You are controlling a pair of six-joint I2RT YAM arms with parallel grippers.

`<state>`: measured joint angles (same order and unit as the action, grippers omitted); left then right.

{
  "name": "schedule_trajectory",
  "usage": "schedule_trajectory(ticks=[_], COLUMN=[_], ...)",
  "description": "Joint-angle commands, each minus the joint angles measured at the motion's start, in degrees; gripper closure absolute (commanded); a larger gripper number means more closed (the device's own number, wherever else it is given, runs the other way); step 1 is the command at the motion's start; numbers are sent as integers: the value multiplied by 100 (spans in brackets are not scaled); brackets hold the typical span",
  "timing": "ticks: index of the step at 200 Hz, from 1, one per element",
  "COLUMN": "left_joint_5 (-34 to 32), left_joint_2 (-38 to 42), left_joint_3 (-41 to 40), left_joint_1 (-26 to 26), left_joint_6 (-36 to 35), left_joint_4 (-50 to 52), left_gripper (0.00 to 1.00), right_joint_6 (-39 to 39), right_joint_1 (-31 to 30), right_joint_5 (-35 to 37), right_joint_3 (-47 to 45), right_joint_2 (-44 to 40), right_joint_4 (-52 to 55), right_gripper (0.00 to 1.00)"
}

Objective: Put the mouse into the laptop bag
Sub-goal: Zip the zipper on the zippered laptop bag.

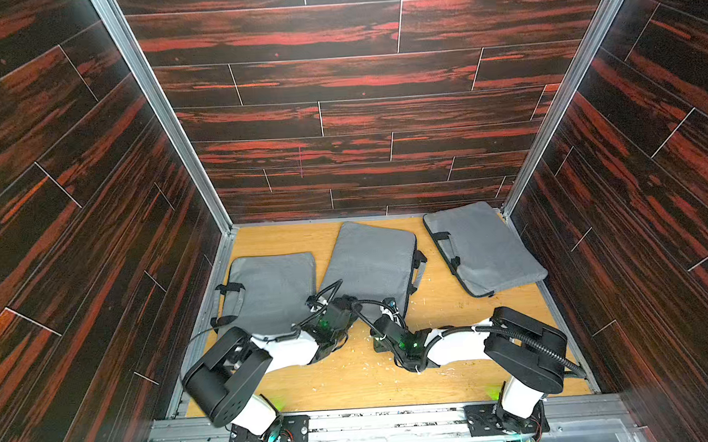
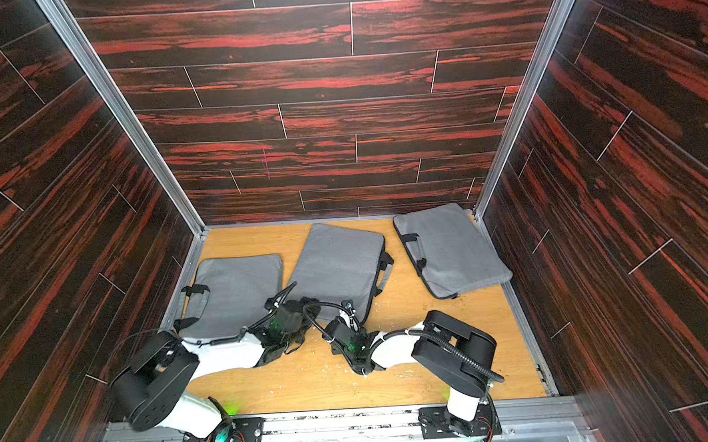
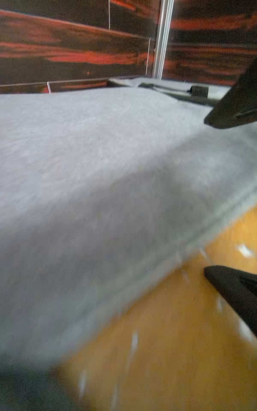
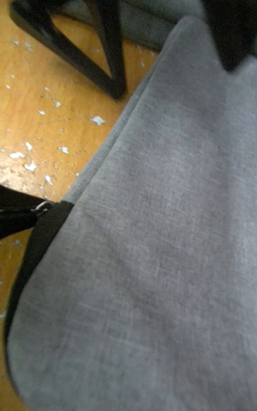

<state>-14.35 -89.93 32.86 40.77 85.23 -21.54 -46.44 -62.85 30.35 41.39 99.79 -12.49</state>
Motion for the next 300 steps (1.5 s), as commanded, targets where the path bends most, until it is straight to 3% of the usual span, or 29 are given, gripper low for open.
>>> schedule_trajectory(ticks=[1,19,28,54,67,102,133,206,249,275,300], left_joint_5=[182,197,218,99,-7,-311,-708,-63,155,608,482], left_joint_2=[-274,-473,-555,-675,-676,-501,-242,143,190,129,305], left_joint_3=[199,345,407,565,657,998,1116,1448,1812,1942,1845], left_joint_1=[-17,-19,-22,-23,-32,-78,-160,-847,-947,-1087,-1089], left_joint_6=[183,98,26,-195,-312,-881,-1250,-2573,-3247,-3447,-3407], left_joint_4=[-132,-126,-144,-60,140,782,1102,1501,1893,1986,2066], left_gripper=[1,6,14,63,79,99,100,100,100,100,76], right_joint_6=[125,200,205,175,140,45,-66,-117,649,1223,1497], right_joint_1=[-39,-34,-43,-37,-40,-29,-16,375,502,491,489], right_joint_5=[-282,-380,-357,-297,-226,69,269,205,167,-245,-425], right_joint_3=[-191,-373,-403,-443,-477,-591,-704,-1231,-1260,-1128,-772], right_joint_2=[-321,-448,-482,-516,-537,-645,-695,-838,-772,-687,-513], right_joint_4=[-356,-644,-645,-546,-486,-221,-27,-363,-1100,-1782,-1941], right_gripper=[100,100,100,100,100,100,100,100,100,100,100])
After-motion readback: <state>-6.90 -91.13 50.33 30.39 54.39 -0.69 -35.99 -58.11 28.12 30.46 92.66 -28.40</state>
